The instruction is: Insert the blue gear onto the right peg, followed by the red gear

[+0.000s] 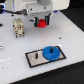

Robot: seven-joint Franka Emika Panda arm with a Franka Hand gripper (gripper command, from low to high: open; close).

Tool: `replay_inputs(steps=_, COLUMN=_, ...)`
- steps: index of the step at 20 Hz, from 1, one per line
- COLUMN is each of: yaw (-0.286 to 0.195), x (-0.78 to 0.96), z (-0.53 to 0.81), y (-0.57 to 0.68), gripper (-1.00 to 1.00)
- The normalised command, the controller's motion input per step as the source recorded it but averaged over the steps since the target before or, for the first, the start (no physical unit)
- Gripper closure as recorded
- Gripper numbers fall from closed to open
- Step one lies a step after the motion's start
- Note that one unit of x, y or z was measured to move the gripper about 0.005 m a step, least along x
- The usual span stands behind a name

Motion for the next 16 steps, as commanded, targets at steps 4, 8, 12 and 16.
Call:
replay_inputs(steps=4, yaw=0.0, x=0.63, z=0.46, y=-0.02, gripper=1.0)
replay_inputs(steps=8, yaw=0.0, x=0.7, z=0.44, y=0.0, gripper=1.0)
replay_inputs(steps=12, yaw=0.0, x=0.77, z=0.39, y=0.01, gripper=1.0)
replay_inputs(steps=16, yaw=0.0, x=0.78, z=0.36, y=0.01, gripper=1.0)
